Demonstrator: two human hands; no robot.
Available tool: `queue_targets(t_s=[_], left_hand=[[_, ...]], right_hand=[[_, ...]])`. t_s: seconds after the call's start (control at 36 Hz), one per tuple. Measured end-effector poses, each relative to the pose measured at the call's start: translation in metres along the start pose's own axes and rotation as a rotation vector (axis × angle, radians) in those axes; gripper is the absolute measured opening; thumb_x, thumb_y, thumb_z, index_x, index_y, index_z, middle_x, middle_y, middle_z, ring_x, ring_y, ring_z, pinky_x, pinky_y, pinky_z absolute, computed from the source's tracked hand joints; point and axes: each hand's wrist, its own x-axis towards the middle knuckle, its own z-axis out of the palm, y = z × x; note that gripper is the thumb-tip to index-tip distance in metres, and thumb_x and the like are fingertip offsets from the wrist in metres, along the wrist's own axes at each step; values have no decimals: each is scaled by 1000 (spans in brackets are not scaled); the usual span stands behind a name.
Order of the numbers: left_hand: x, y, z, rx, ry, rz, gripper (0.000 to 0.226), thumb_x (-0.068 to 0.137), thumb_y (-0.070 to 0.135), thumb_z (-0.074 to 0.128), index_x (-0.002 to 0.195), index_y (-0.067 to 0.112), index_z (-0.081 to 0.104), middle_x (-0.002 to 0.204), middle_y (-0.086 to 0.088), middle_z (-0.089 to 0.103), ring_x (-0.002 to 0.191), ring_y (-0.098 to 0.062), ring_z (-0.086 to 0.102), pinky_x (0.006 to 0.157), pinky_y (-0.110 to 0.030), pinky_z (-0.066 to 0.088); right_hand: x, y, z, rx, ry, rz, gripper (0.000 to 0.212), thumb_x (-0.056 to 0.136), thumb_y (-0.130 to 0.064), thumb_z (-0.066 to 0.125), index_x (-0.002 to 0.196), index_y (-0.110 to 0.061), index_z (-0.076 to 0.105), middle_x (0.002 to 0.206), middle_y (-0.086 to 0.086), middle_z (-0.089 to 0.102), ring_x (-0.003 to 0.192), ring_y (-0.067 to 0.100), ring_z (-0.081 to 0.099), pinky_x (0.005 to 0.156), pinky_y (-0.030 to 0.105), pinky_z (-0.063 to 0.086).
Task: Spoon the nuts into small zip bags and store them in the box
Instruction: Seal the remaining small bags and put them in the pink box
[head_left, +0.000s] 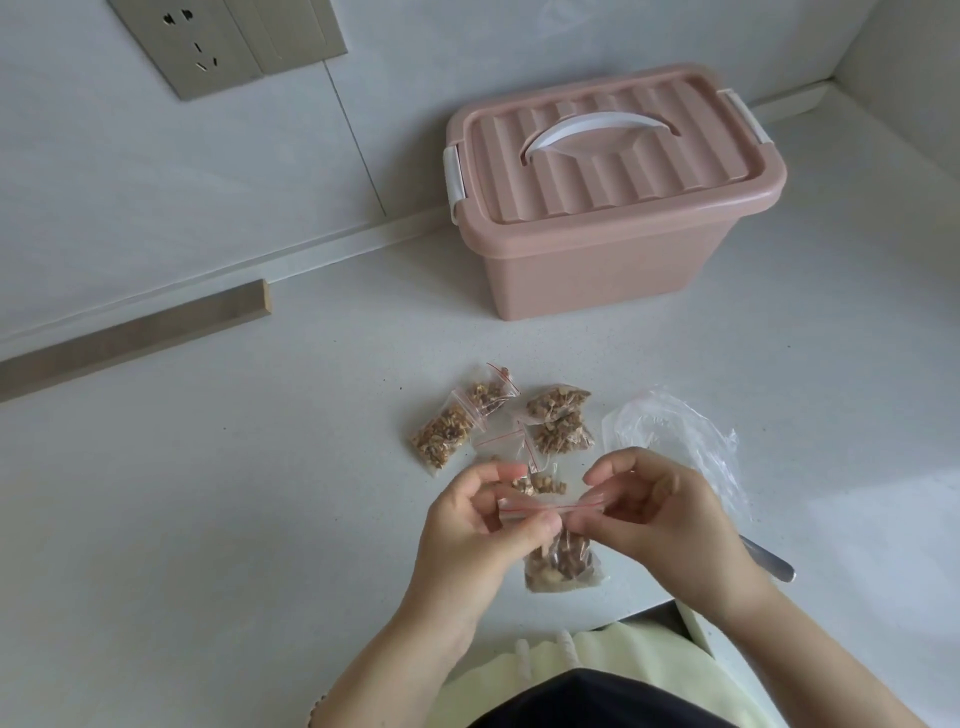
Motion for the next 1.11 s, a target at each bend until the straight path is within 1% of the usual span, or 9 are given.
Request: queue_targets(t_s=[0.08, 0.17, 0.33, 0.47, 0.64, 0.78, 0.83, 1.03, 1.11], left_hand=[[-1, 0, 0, 28, -94, -61, 22, 62, 19, 80, 83, 14, 75, 87, -12, 73, 81, -17, 66, 73, -26, 53], [-4, 1, 0, 66, -85, -69, 26, 65, 27, 77, 86, 12, 76, 95, -23, 70, 84, -25, 62, 85, -40, 51], [-6, 1, 1, 53, 21, -42, 23, 53, 32, 71, 72, 21, 78, 72, -7, 72, 71, -17, 62, 76, -34, 51], [-10, 2, 1, 93, 30, 2, 16, 57, 30, 70, 71, 26, 77, 71, -2, 73, 68, -10, 65, 73, -31, 52], [-13, 2, 4, 89, 50, 41, 16, 56, 34, 69, 69, 30, 77, 68, 2, 72, 65, -7, 64, 71, -27, 51], [-14, 6, 4, 49, 62, 55, 14, 58, 29, 67, 67, 28, 77, 67, 3, 72, 64, -5, 65, 68, -22, 51], [-15, 6, 5, 54, 42, 62, 15, 58, 29, 67, 69, 26, 77, 68, 2, 72, 65, -6, 65, 69, -23, 51], [-15, 4, 6, 68, 42, 74, 14, 59, 29, 68, 70, 24, 77, 71, 0, 73, 68, -7, 66, 68, -21, 51], [-14, 3, 6, 66, 43, 93, 14, 59, 30, 68, 70, 26, 77, 72, 0, 73, 70, -9, 67, 69, -22, 52]], right_hand=[[-1, 0, 0, 115, 9, 66, 26, 57, 2, 76, 79, -5, 63, 63, 11, 69, 56, 17, 66, 59, 18, 54], [-3, 2, 0, 175, 22, 112, 24, 56, -1, 75, 78, -5, 66, 63, 8, 70, 58, 15, 67, 58, 17, 53], [-5, 7, -3, 103, 29, 153, 25, 58, -24, 72, 69, -2, 70, 61, 8, 68, 56, 13, 62, 62, 19, 52], [-7, 9, -5, 75, 7, 78, 15, 72, -9, 68, 69, 6, 68, 68, 7, 65, 58, 12, 61, 61, 18, 50], [-10, 10, 2, -109, 73, -131, 19, 79, 4, 65, 64, -8, 66, 75, 1, 63, 59, 7, 59, 61, 14, 47], [-10, 11, 3, -168, 73, -163, 6, 76, -17, 70, 71, -14, 68, 80, -3, 66, 71, 9, 63, 68, 16, 49], [-10, 10, 3, -198, 47, -184, 13, 71, -28, 67, 73, -15, 69, 81, -6, 66, 73, 10, 63, 69, 17, 50], [-9, 11, 3, -230, 65, -258, 9, 78, -19, 69, 69, -22, 68, 79, -11, 65, 69, 6, 62, 62, 15, 47], [-9, 11, 4, -224, 73, -276, 14, 74, -39, 68, 71, -25, 69, 80, -12, 66, 74, 7, 62, 65, 14, 47]])
